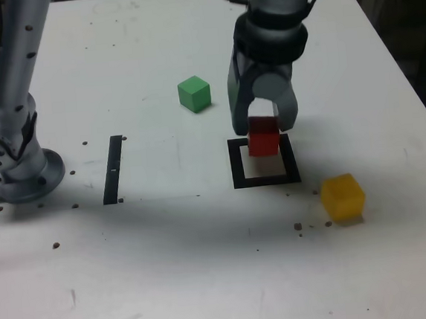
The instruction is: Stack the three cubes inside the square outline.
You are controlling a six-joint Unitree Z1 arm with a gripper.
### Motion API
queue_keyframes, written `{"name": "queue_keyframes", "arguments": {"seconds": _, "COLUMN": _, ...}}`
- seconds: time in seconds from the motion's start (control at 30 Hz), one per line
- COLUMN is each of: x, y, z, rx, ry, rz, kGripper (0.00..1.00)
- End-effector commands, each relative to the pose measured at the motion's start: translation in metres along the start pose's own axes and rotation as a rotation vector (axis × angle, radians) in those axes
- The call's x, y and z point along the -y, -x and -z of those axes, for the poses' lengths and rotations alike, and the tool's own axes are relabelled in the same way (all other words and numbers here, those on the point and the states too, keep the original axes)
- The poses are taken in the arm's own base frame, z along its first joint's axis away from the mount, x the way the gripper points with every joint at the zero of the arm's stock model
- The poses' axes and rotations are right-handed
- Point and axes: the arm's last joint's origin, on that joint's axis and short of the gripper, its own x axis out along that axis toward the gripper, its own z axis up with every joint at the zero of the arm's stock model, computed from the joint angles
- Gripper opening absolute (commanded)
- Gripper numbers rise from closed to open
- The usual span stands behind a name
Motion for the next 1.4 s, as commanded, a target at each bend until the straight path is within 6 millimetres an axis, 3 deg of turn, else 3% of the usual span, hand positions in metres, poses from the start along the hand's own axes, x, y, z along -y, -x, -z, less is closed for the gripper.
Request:
{"name": "queue_keyframes", "arguments": {"seconds": 0.0, "x": -0.002, "y": -0.003, "z": -0.001, "rx": 0.013, "ry": 0.014, "rz": 0.004, "kGripper": 0.4}}
{"name": "queue_keyframes", "arguments": {"seconds": 0.6, "x": -0.009, "y": -0.03, "z": -0.002, "rx": -0.008, "ry": 0.043, "rz": 0.009, "kGripper": 0.4}}
{"name": "queue_keyframes", "arguments": {"seconds": 0.67, "x": -0.009, "y": -0.031, "z": -0.001, "rx": -0.011, "ry": 0.043, "rz": 0.008, "kGripper": 0.46}}
{"name": "queue_keyframes", "arguments": {"seconds": 0.83, "x": -0.01, "y": -0.031, "z": 0.001, "rx": -0.01, "ry": 0.043, "rz": 0.004, "kGripper": 0.89}}
{"name": "queue_keyframes", "arguments": {"seconds": 0.9, "x": -0.01, "y": -0.031, "z": 0.001, "rx": -0.008, "ry": 0.043, "rz": 0.004, "kGripper": 0.99}}
{"name": "queue_keyframes", "arguments": {"seconds": 1.07, "x": -0.01, "y": -0.027, "z": 0.004, "rx": 0.005, "ry": 0.044, "rz": -0.003, "kGripper": 1.0}}
{"name": "queue_keyframes", "arguments": {"seconds": 1.37, "x": -0.007, "y": 0.0, "z": 0.015, "rx": 0.083, "ry": 0.028, "rz": -0.066, "kGripper": 1.0}}
